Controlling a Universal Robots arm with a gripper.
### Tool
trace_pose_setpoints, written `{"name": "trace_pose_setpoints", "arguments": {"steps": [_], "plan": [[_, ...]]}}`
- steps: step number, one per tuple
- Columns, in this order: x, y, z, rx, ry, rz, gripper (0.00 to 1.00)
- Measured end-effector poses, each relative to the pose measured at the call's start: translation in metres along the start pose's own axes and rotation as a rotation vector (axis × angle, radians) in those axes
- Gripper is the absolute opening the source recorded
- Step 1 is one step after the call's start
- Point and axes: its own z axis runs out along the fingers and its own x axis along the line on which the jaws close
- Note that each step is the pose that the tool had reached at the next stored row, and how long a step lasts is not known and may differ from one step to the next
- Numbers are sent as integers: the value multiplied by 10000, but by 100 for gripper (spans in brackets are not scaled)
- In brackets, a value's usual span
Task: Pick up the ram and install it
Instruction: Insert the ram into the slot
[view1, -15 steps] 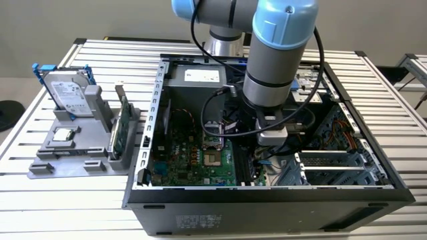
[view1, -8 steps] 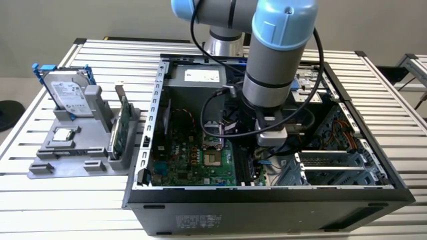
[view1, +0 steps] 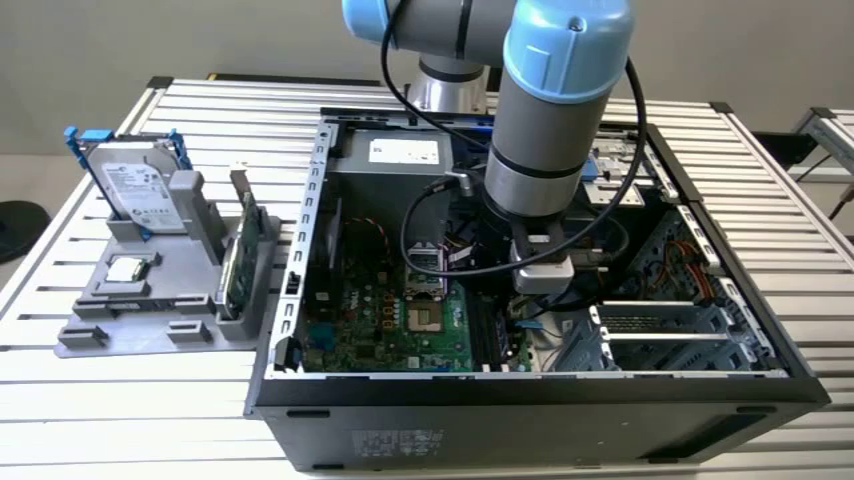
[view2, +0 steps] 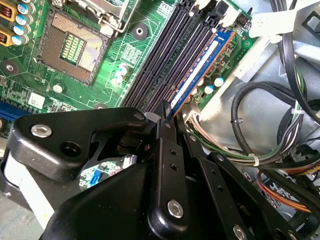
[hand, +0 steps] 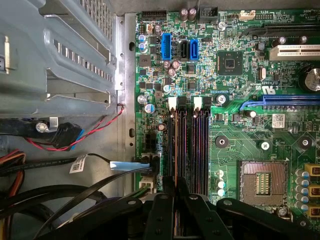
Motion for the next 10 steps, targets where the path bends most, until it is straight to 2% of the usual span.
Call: {"name": "trace_pose_setpoints", "arguments": {"steps": [10], "plan": [[3, -1, 7, 0, 0, 0, 0]]}}
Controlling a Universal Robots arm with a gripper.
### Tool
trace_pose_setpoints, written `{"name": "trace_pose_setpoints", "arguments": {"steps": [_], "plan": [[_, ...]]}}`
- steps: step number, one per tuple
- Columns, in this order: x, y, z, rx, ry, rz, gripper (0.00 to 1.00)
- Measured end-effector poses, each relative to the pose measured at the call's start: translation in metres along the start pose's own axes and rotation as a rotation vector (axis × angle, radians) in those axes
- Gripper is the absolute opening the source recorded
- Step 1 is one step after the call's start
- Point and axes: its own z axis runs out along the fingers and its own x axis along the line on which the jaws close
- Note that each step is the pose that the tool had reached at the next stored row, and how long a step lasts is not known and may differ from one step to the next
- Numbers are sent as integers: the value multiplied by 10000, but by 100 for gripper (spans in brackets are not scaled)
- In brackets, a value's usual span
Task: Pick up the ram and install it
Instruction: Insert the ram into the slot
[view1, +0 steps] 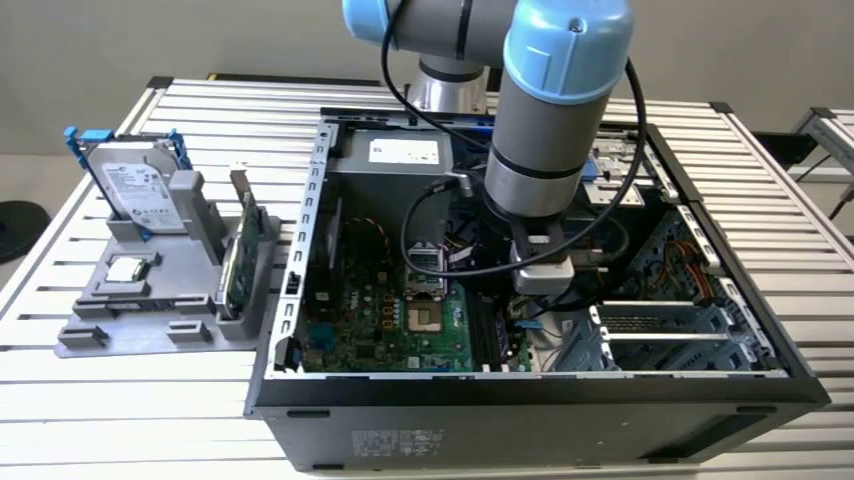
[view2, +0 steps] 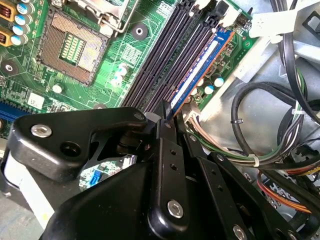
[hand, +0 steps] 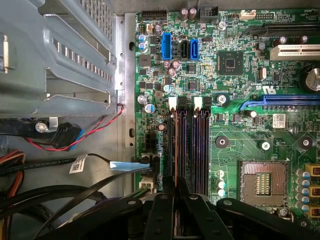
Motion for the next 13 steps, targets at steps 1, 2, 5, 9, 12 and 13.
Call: {"name": "trace_pose_setpoints", "arguments": {"steps": [1, 2, 5, 9, 12, 13], "plan": [[3, 0, 1, 2, 1, -4, 0], [6, 0, 1, 3, 1, -7, 0], [7, 0, 1, 3, 1, -11, 0], [7, 0, 4, -1, 1, -14, 0], [7, 0, 7, 0, 1, -14, 0], [7, -1, 10, 2, 1, -13, 0]]}}
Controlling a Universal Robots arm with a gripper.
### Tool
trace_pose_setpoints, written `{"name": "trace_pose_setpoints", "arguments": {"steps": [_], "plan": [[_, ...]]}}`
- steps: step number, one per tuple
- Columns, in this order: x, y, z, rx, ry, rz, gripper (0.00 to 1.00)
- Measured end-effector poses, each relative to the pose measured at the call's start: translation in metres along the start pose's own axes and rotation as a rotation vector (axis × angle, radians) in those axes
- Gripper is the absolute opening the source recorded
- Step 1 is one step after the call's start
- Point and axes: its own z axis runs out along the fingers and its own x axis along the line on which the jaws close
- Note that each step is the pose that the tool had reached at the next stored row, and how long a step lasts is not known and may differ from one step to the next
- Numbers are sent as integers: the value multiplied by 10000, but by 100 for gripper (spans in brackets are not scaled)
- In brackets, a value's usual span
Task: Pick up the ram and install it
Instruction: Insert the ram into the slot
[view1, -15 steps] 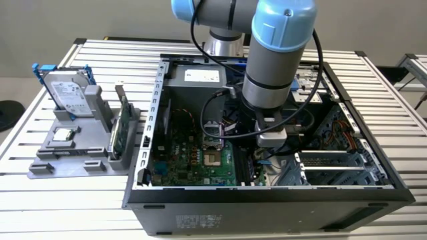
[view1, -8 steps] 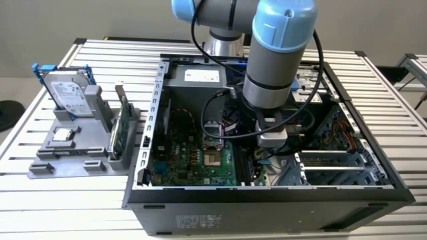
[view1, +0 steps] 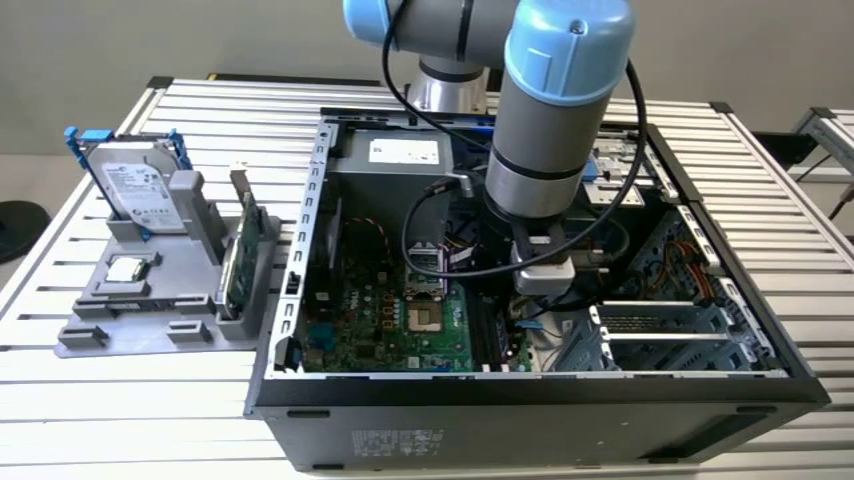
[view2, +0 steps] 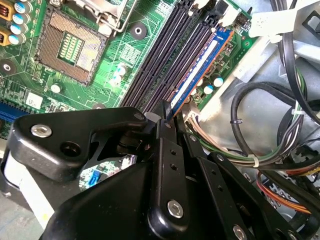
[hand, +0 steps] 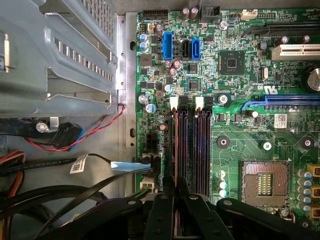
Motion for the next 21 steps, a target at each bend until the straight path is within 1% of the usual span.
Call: {"name": "trace_pose_setpoints", "arguments": {"steps": [4, 18, 19, 21], "plan": [[-1, 1, 20, 12, 0, 1, 0], [0, -1, 21, 18, 1, -9, 0], [-1, 0, 21, 16, 1, -10, 100], [-1, 0, 21, 14, -1, -11, 100]]}}
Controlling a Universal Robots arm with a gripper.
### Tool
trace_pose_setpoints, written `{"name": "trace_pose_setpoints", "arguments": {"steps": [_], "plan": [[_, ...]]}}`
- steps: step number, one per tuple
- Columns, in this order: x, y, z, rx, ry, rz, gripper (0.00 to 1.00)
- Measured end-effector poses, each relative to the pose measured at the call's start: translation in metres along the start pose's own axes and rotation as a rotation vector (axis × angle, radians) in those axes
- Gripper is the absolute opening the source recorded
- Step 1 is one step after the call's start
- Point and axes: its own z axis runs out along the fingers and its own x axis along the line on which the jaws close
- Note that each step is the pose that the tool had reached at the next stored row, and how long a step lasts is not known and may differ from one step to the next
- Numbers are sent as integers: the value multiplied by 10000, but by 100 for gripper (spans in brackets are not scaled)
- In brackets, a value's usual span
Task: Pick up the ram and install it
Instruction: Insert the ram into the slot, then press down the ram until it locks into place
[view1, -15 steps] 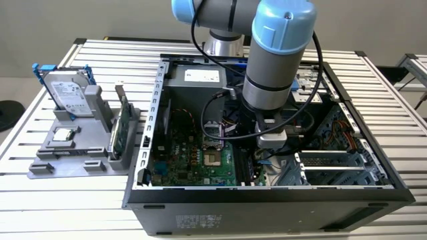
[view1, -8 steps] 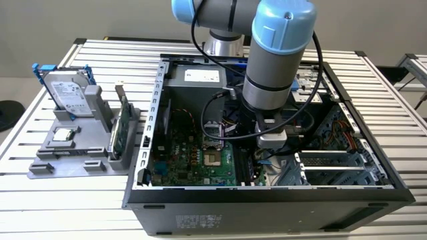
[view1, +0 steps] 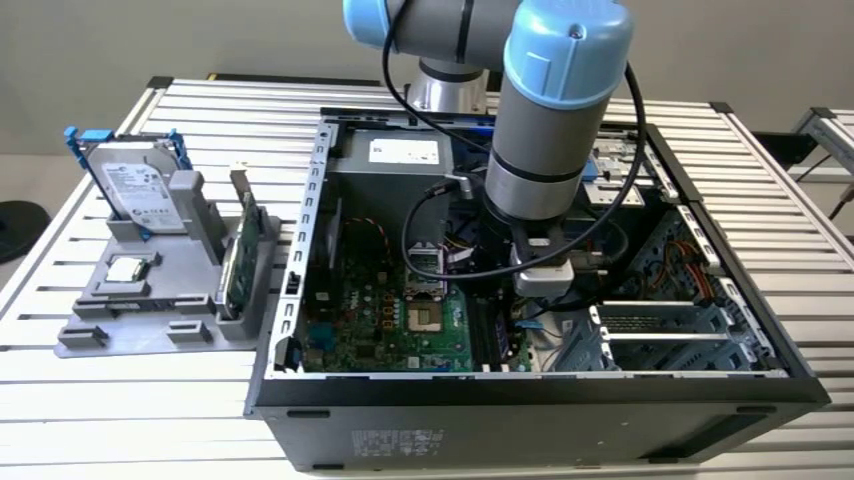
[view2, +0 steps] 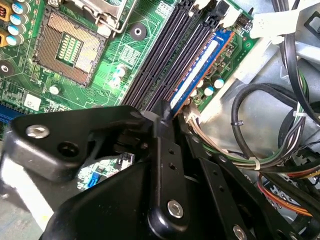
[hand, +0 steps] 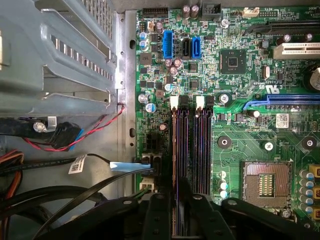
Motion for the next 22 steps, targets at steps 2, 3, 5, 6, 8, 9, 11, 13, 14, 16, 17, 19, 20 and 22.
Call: {"name": "trace_pose_setpoints", "arguments": {"steps": [2, 3, 5, 6, 8, 9, 11, 13, 14, 16, 17, 19, 20, 22], "plan": [[0, 0, 0, -1, 1, -1, 100], [0, 0, 0, 0, 1, -2, 100], [0, 0, 0, 0, 1, -3, 100], [0, 0, 0, -1, 1, -3, 100], [1, 1, -9, -10, 2, -4, 100], [2, 2, -28, -9, 3, -4, 100], [3, 4, -74, -9, 2, -2, 100], [5, 7, -151, -11, 0, -2, 100], [7, 9, -190, -9, 1, -2, 100], [10, 12, -270, -12, 1, -1, 100], [12, 14, -305, -14, 1, -1, 100], [13, 16, -345, -19, 1, -2, 100], [14, 16, -362, -19, 1, -2, 100], [16, 18, -410, -20, 2, -2, 100]]}}
